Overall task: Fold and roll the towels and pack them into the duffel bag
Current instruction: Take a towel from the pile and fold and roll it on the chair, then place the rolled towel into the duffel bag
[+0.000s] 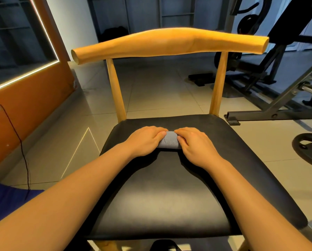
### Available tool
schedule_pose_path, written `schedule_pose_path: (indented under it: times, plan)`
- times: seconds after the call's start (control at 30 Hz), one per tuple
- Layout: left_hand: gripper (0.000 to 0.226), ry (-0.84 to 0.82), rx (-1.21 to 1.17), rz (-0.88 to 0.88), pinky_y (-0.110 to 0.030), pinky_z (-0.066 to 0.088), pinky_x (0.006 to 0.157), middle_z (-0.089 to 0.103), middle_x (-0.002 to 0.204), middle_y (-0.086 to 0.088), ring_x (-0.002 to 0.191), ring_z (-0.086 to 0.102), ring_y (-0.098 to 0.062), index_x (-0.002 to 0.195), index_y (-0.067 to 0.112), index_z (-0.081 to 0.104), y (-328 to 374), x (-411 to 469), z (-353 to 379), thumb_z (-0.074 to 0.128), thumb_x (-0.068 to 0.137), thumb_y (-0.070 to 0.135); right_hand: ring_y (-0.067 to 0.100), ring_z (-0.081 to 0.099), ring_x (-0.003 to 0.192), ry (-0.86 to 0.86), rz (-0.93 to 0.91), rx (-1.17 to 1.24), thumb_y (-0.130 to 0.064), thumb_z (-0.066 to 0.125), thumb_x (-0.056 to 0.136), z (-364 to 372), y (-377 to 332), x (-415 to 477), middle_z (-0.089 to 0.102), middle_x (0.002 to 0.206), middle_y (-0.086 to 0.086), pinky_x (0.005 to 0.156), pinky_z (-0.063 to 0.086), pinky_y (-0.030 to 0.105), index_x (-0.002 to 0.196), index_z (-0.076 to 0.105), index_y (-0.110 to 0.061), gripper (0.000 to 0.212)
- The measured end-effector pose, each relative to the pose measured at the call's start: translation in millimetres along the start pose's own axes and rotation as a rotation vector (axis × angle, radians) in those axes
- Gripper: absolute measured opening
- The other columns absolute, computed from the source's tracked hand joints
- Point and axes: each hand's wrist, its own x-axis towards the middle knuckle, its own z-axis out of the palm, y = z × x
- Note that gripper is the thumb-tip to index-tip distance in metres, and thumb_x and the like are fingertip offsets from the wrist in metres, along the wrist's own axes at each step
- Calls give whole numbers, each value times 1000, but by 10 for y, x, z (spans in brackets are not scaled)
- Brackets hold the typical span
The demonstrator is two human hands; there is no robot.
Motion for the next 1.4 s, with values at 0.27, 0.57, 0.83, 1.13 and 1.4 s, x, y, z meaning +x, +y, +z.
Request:
schedule_pose_path:
  times: [0.27,0.57,0.83,1.13,1.4]
  plan:
    - [39,-289,6,-174,-35,45,92,63,122,-2,108,56,-19,125,18,63,146,264,-285,39,107,42,22,55,114,-97,130,119,-39,37,107,8,104,40,62,121,1,96,47,41,142,53,-31,39]
    - [61,-528,-266,-312,-31,48,95,69,117,1,108,64,-16,117,17,71,10,-30,-415,57,89,69,13,51,105,-113,48,173,-38,42,107,-153,-38,-315,58,105,-6,92,47,34,136,57,-33,34]
    - [61,-316,-97,-151,-30,43,73,60,98,0,87,56,-15,103,16,60,340,-615,-196,42,93,73,13,51,103,-7,43,204,-33,47,106,-280,-221,-898,57,103,-5,89,45,31,136,59,-29,32]
    - [49,-111,-233,22,-27,43,67,60,82,0,74,55,-14,88,17,61,770,-1145,-221,59,90,65,10,58,109,-13,166,337,-31,58,101,-726,-443,-1556,65,115,-7,94,49,30,128,66,-28,29]
    - [29,-321,-402,331,-23,48,65,66,78,6,72,60,-3,83,22,66,1462,-1797,-353,76,83,50,19,65,120,-479,376,911,-30,87,77,-1440,-691,-2314,66,131,4,104,52,40,140,53,-28,71]
